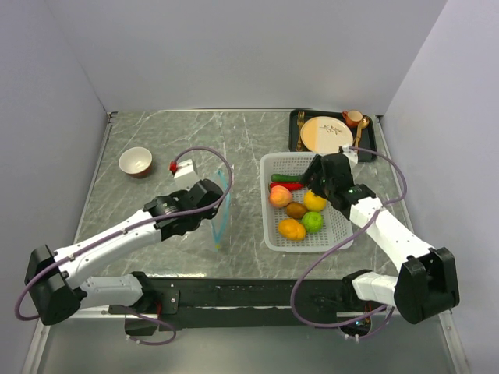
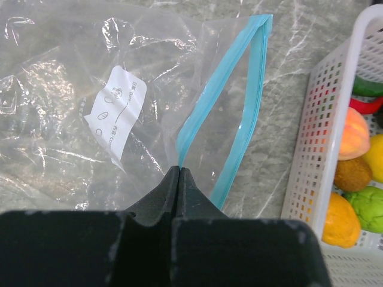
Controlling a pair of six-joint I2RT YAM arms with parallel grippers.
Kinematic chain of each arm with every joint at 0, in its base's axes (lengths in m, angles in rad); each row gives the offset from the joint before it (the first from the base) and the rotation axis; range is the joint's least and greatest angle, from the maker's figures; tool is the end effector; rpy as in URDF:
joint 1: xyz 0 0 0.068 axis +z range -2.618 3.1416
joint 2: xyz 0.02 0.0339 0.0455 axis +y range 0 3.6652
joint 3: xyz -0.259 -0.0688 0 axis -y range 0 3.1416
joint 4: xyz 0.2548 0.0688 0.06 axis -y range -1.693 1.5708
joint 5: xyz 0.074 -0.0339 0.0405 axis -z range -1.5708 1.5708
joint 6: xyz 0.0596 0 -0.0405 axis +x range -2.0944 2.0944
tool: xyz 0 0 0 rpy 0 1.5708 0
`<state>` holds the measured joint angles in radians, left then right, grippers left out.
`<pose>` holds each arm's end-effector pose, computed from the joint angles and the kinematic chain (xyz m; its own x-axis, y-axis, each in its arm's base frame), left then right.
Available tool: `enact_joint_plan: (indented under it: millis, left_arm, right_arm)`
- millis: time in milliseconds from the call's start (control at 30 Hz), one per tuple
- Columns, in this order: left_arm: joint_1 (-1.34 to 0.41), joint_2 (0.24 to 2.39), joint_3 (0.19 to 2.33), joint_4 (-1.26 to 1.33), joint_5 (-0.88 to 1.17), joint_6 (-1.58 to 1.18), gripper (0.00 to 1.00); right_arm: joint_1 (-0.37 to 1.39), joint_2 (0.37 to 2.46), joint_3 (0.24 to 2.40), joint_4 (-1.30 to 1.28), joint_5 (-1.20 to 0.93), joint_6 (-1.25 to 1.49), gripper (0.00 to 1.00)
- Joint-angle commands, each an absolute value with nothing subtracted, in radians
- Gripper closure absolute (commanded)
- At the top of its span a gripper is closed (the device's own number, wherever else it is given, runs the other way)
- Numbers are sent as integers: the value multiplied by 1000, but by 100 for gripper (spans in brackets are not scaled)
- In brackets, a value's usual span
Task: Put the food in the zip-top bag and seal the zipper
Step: Pick up the fake fruit from the bin.
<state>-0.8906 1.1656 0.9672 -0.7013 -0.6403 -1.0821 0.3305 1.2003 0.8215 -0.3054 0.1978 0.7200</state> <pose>0.1882 -0.1761 0.2647 -0.5754 -0.4145 -0.7050 -0.2519 0.9100 -0.3294 0.2760 0.0823 0.2327 -0.5643 0.4899 -0.6645 0.2633 0.8697 0.4176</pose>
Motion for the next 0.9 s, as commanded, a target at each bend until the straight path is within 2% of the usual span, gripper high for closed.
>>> enact_joint_plan:
  millis: [0,167,500,867]
  left_arm:
    - [-890,1118,954,-650,-630,-1063,99]
    - [-890,1101,934,-614,-606,-1039,99]
    - [-890,1108,937,-614,-614,-1026,99]
    - [-888,1083,936,-609,-620,-1022,99]
  right_arm:
    - [318,1193,818,-259,126,690,13]
    - [318,1268,804,-178,-41,692,14]
    - [339,1475,830,-103,-92,627,16]
    - [359,1523,853,-71,-198,646,17]
